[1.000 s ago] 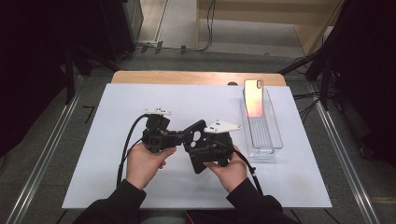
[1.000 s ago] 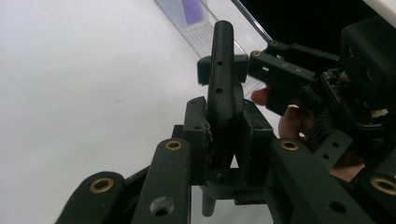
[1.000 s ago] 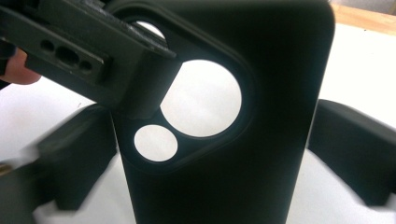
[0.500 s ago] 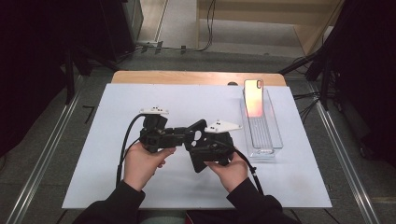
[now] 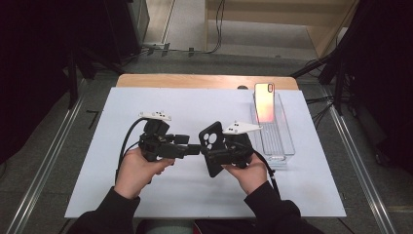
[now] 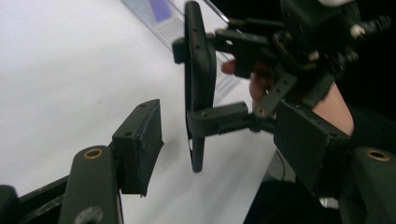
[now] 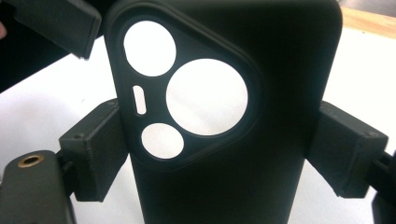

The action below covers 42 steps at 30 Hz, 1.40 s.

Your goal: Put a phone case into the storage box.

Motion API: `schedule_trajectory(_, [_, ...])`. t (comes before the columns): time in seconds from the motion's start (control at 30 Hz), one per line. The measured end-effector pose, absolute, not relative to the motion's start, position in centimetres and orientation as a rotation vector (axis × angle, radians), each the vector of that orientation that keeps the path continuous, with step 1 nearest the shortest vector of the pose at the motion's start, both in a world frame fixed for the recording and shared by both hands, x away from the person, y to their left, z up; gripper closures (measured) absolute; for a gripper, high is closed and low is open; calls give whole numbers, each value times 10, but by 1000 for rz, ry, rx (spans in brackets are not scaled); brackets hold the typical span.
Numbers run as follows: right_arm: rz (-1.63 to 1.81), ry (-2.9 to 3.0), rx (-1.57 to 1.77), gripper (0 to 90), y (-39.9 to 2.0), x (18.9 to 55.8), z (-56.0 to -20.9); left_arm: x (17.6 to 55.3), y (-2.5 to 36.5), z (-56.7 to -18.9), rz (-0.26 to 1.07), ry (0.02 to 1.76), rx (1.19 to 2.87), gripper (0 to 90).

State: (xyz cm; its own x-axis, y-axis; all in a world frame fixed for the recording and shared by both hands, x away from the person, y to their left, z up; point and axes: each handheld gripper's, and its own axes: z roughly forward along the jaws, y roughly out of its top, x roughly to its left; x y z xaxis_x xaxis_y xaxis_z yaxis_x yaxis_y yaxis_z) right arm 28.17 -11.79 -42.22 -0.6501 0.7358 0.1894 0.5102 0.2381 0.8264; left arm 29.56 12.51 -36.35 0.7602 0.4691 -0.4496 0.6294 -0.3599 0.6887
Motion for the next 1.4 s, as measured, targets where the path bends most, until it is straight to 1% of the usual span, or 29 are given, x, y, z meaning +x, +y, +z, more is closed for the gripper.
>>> schedule_trajectory(0.2, [1445,2347,1087,119,-130,285,-414,296,130,-372,-177,715,2082,314])
schedule_trajectory(0.37, [1482,2371,1059,118,-137,285,-409,298,135,-390,-174,694,2134,314])
schedule_trajectory(0.53, [1502,2397,1037,118,-143,287,-405,296,140,-408,-105,647,2222,311])
schedule_trajectory(0.6, [1510,2407,1039,118,-145,288,-404,297,142,-413,-107,649,2224,293])
schedule_trajectory(1.0, [1536,2422,1051,118,-158,290,-393,289,161,-435,-113,688,2194,293])
schedule_trajectory(1.4, [1547,2408,1067,118,-170,294,-378,275,184,-446,-70,754,2170,292])
